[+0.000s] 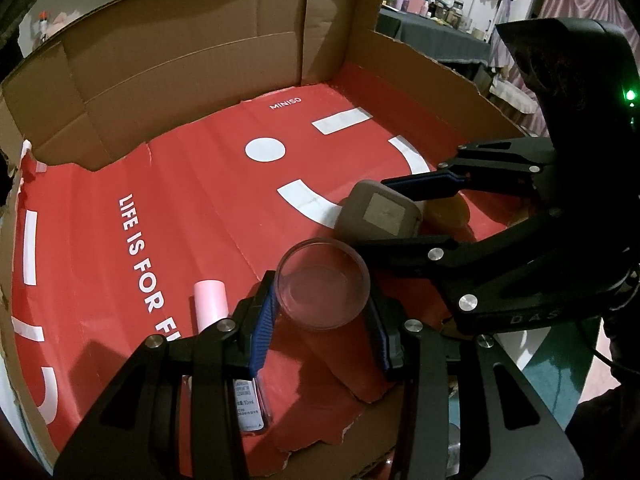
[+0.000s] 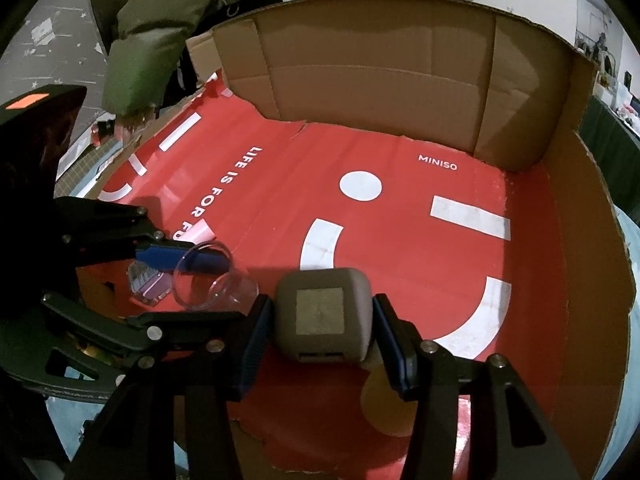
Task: Organize rigid objects
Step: 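Lower the cup and brown case into the box and open both grippers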
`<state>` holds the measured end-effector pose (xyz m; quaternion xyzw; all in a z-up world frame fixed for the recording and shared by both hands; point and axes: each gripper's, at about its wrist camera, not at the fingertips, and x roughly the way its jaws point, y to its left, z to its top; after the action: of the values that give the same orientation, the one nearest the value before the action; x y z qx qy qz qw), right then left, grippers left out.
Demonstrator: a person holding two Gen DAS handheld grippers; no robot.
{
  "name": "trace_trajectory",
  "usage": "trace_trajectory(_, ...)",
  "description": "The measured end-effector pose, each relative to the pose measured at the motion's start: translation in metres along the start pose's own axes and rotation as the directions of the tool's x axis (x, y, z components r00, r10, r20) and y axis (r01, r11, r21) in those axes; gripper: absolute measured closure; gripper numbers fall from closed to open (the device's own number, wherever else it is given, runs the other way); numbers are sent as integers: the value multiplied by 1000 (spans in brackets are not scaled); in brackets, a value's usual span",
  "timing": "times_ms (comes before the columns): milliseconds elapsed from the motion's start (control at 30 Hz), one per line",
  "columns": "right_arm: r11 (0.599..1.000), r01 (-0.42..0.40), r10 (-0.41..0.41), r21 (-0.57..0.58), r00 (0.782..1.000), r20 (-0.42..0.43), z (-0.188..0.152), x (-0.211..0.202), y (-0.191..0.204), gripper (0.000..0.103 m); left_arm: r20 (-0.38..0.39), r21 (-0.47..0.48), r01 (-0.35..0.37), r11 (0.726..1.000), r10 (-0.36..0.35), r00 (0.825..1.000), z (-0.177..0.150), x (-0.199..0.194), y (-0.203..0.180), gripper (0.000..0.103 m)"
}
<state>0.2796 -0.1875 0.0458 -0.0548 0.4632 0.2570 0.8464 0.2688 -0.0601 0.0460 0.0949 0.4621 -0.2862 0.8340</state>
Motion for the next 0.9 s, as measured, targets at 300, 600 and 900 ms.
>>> trace_trajectory(300,1000,-6,6,4,1000,-2,1,0,0,48,6,0,-4,1000,4,1000,-3,-1,-4,57)
trace_trajectory(600,1000,-7,7,14,1000,4,0,-6,-2,42,34,-9,-21,1000,21,999,-4,-7,-4,48)
trace_trajectory(900,999,14,-16,39,998,54,-1,-35,-4,30,107,-34,-44,998,48,993,-8,-37,-7,36)
